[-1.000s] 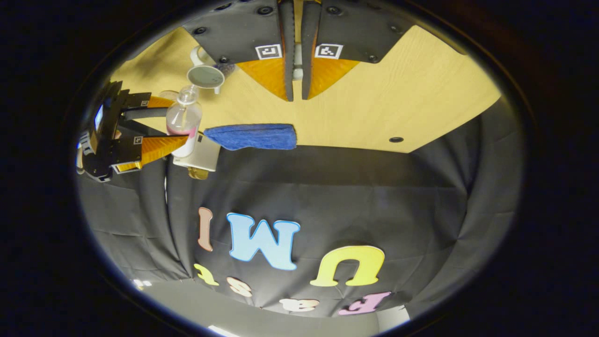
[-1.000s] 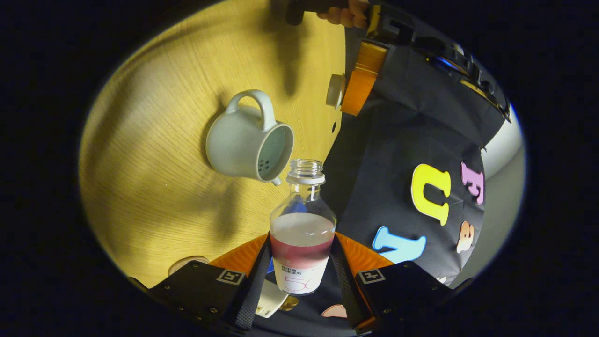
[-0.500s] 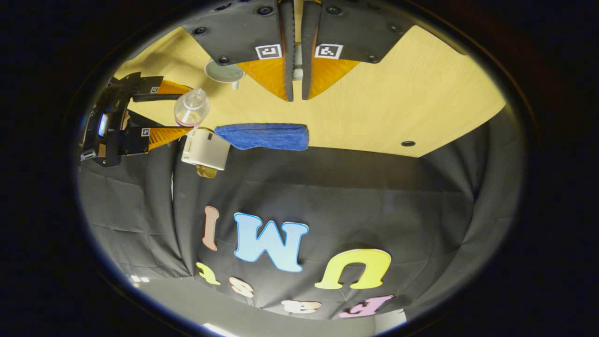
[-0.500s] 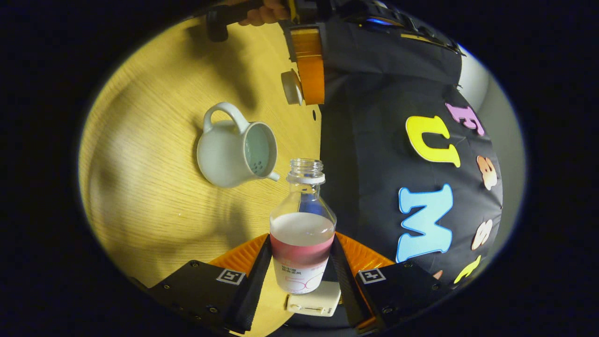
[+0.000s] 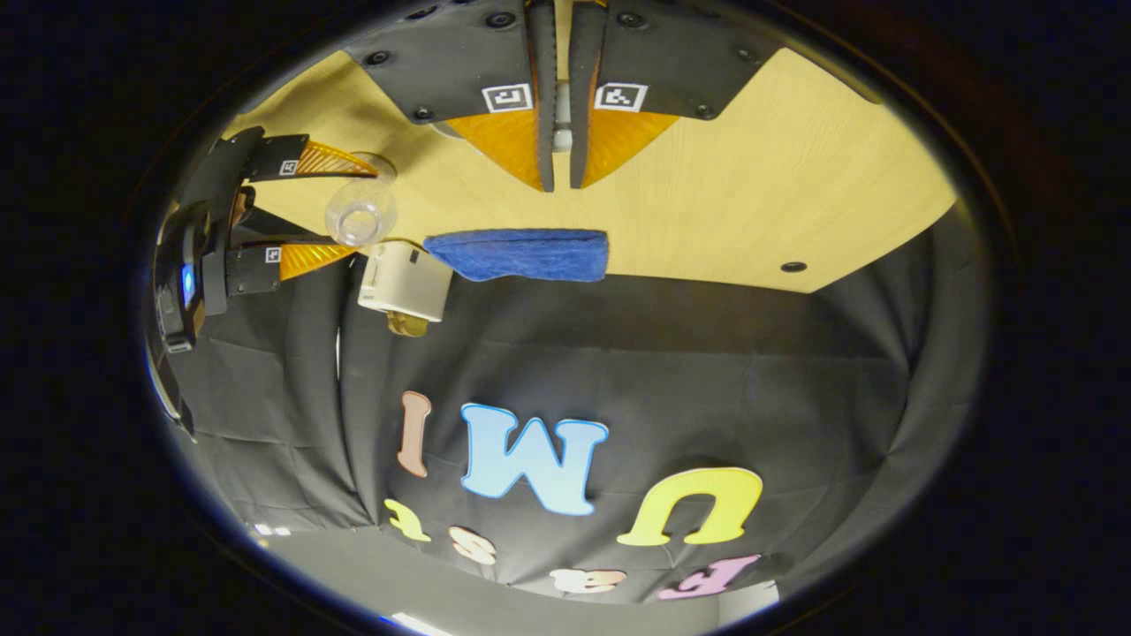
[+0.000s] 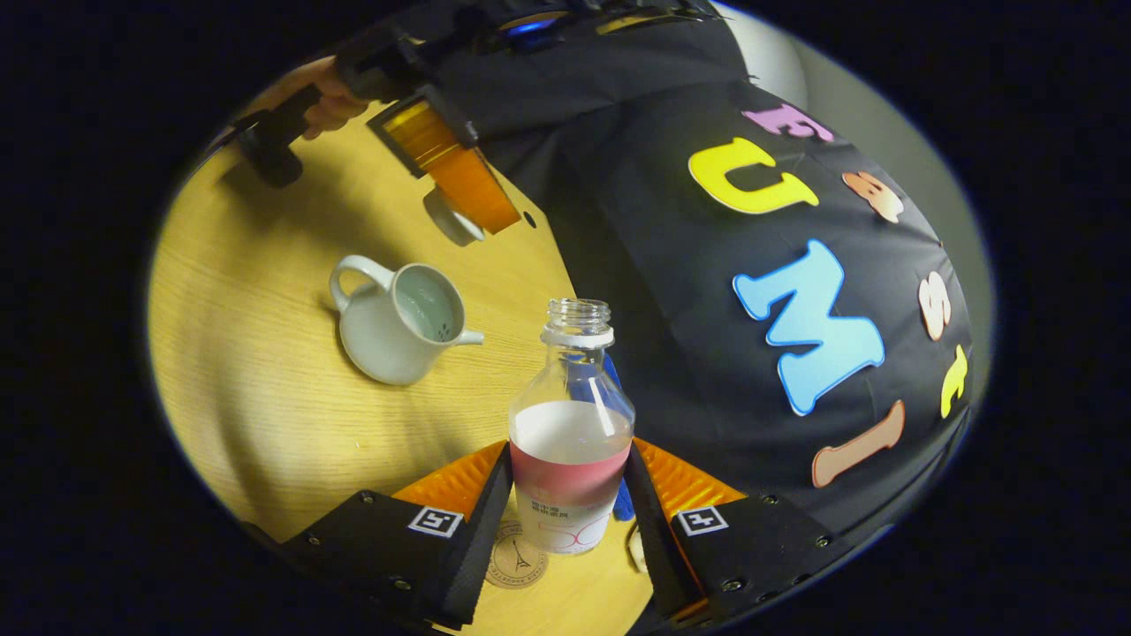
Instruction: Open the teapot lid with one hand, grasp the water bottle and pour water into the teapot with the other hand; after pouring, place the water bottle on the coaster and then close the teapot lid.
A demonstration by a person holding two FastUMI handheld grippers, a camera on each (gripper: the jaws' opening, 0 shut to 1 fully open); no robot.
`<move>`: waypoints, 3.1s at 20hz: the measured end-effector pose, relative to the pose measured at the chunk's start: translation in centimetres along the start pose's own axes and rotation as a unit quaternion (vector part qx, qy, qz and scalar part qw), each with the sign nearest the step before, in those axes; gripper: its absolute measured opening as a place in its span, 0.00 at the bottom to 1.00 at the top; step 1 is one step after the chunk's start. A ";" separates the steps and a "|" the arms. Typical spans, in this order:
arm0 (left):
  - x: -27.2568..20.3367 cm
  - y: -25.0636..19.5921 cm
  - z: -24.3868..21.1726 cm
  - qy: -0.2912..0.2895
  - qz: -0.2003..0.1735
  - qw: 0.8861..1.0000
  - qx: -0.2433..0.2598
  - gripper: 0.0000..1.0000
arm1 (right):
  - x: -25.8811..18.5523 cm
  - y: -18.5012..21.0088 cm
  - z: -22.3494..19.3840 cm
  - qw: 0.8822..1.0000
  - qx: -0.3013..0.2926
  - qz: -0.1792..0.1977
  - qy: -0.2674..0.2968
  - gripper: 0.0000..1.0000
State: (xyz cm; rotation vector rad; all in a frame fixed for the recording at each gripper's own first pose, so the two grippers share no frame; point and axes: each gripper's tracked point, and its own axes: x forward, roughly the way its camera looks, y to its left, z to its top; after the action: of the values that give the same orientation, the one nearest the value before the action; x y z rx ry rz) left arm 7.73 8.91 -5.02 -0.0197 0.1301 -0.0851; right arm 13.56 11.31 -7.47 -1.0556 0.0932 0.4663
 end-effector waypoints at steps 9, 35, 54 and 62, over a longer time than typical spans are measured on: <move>1.4 -3.3 -0.2 0.009 -0.023 1.000 0.011 0.12 | -1.2 -2.4 -3.4 0.969 0.244 -0.030 0.010 0.73; 1.3 -4.9 -0.2 0.015 -0.032 0.999 0.023 0.12 | -2.5 -4.4 -8.5 0.876 0.470 -0.100 0.029 0.80; 2.2 -5.9 -3.4 0.039 -0.012 0.998 0.051 0.12 | -10.2 -13.3 -2.5 0.868 0.446 -0.206 -0.072 0.81; 2.0 -6.2 -3.6 0.031 -0.009 0.998 0.047 0.19 | -12.9 -11.3 -2.1 0.873 0.442 -0.198 -0.054 0.81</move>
State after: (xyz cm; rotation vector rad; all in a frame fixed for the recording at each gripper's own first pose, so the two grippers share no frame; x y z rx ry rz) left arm 8.70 2.47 -8.65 0.0750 0.1882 -0.1106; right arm 6.93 0.76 4.50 -0.1240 -0.0155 0.0679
